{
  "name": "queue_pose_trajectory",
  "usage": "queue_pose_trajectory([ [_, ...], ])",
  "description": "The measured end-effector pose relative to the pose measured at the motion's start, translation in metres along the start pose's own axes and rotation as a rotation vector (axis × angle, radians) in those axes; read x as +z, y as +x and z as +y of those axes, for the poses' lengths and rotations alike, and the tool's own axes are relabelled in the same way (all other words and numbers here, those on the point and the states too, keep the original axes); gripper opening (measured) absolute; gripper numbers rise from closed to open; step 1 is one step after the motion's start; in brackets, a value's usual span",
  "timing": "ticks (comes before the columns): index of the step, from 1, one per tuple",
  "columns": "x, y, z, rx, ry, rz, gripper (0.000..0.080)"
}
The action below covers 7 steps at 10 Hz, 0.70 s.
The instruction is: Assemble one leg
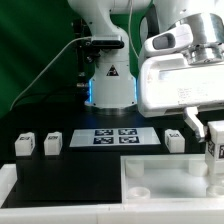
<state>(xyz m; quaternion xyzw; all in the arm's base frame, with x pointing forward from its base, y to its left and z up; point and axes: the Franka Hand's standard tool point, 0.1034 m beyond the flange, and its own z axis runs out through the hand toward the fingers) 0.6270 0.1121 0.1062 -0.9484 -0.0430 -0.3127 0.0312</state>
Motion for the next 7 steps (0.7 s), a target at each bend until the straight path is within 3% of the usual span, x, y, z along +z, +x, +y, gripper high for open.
queue_pose_trajectory([
  [7,0.015,-0.021,-0.006,-0.005,0.001,-0.019,0.0294],
])
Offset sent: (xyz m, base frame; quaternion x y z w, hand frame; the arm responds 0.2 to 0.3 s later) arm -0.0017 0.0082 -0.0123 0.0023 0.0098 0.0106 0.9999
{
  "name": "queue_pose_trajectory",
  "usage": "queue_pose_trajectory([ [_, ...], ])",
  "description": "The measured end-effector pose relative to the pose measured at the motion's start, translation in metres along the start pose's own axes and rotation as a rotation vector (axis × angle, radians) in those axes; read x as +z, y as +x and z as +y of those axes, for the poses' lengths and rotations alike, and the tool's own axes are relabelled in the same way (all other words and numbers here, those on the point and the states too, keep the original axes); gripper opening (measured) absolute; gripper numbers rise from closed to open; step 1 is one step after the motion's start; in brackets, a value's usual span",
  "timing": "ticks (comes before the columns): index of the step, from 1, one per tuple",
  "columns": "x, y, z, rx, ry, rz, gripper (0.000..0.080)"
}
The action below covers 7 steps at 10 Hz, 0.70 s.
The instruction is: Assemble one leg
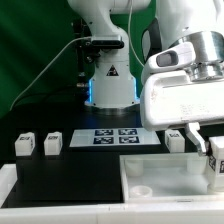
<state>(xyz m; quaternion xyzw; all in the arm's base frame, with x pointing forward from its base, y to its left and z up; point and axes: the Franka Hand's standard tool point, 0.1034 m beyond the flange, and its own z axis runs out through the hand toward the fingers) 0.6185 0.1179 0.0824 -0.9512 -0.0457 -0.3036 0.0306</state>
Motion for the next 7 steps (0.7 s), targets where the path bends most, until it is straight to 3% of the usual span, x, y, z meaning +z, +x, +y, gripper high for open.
queue_pose_trajectory([
  [7,0.001,0.0009,0.0004,0.017,-0.007,0.001,0.0294],
])
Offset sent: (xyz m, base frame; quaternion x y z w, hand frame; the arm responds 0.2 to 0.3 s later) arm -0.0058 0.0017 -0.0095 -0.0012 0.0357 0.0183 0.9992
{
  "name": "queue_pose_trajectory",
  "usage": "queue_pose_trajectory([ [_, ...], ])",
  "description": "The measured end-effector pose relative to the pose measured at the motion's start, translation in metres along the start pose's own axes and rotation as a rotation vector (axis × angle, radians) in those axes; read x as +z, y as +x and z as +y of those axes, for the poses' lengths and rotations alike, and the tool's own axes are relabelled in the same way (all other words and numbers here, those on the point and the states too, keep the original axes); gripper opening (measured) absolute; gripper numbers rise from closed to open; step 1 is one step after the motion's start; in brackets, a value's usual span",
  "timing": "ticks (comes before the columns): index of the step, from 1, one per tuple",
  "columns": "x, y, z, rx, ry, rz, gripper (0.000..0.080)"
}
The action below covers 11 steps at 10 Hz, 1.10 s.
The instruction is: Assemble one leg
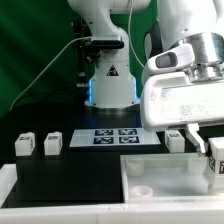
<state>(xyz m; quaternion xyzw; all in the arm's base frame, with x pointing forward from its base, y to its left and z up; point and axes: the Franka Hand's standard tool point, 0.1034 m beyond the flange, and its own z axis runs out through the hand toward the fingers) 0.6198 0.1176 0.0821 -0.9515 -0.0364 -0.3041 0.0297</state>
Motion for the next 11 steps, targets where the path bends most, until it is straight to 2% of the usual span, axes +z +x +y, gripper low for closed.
queue_pose_trajectory([
  [1,0.001,-0.0025,0.0001,-0.003,0.0,-0.012,0.0294],
  [2,0.0011,-0.0026,0.0001,-0.006,0.0,-0.012,0.0507],
  [3,0.0012,-0.0028,0.0001,-0.008,0.0,-0.012,0.0507],
  [4,0.0013,-0.0029,0.0001,-0.009,0.0,-0.013,0.0623],
  [11,0.0016,-0.0034,0.0002,-0.02,0.0,-0.013,0.0649],
])
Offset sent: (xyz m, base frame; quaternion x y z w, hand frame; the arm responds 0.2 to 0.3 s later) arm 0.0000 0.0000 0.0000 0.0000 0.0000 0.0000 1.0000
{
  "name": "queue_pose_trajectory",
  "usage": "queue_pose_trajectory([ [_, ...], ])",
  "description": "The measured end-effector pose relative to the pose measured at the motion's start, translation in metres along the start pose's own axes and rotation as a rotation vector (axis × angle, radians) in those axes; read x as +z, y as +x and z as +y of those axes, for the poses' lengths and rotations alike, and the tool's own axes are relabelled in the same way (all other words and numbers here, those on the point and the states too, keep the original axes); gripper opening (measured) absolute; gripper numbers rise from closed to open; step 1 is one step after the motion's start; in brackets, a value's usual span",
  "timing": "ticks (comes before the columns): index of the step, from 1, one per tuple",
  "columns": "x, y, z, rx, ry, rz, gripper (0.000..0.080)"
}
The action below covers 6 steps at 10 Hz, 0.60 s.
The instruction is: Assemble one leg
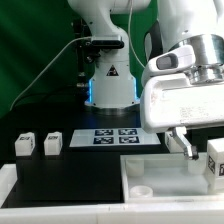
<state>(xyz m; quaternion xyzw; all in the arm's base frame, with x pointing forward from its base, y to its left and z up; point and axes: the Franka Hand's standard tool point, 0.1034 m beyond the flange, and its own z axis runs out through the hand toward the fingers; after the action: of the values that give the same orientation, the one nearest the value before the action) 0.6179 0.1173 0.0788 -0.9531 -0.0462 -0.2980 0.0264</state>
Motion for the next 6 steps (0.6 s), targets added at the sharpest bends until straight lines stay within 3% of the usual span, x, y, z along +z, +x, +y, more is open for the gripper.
queue_pose_trajectory([
  [1,0.001,-0.002,0.0,0.0,0.001,-0.022,0.0649],
  [3,-0.014,0.008,-0.001,0.01,0.016,-0.16,0.0649],
  [6,-0.026,0.025,0.001,0.033,0.047,-0.513,0.0649],
])
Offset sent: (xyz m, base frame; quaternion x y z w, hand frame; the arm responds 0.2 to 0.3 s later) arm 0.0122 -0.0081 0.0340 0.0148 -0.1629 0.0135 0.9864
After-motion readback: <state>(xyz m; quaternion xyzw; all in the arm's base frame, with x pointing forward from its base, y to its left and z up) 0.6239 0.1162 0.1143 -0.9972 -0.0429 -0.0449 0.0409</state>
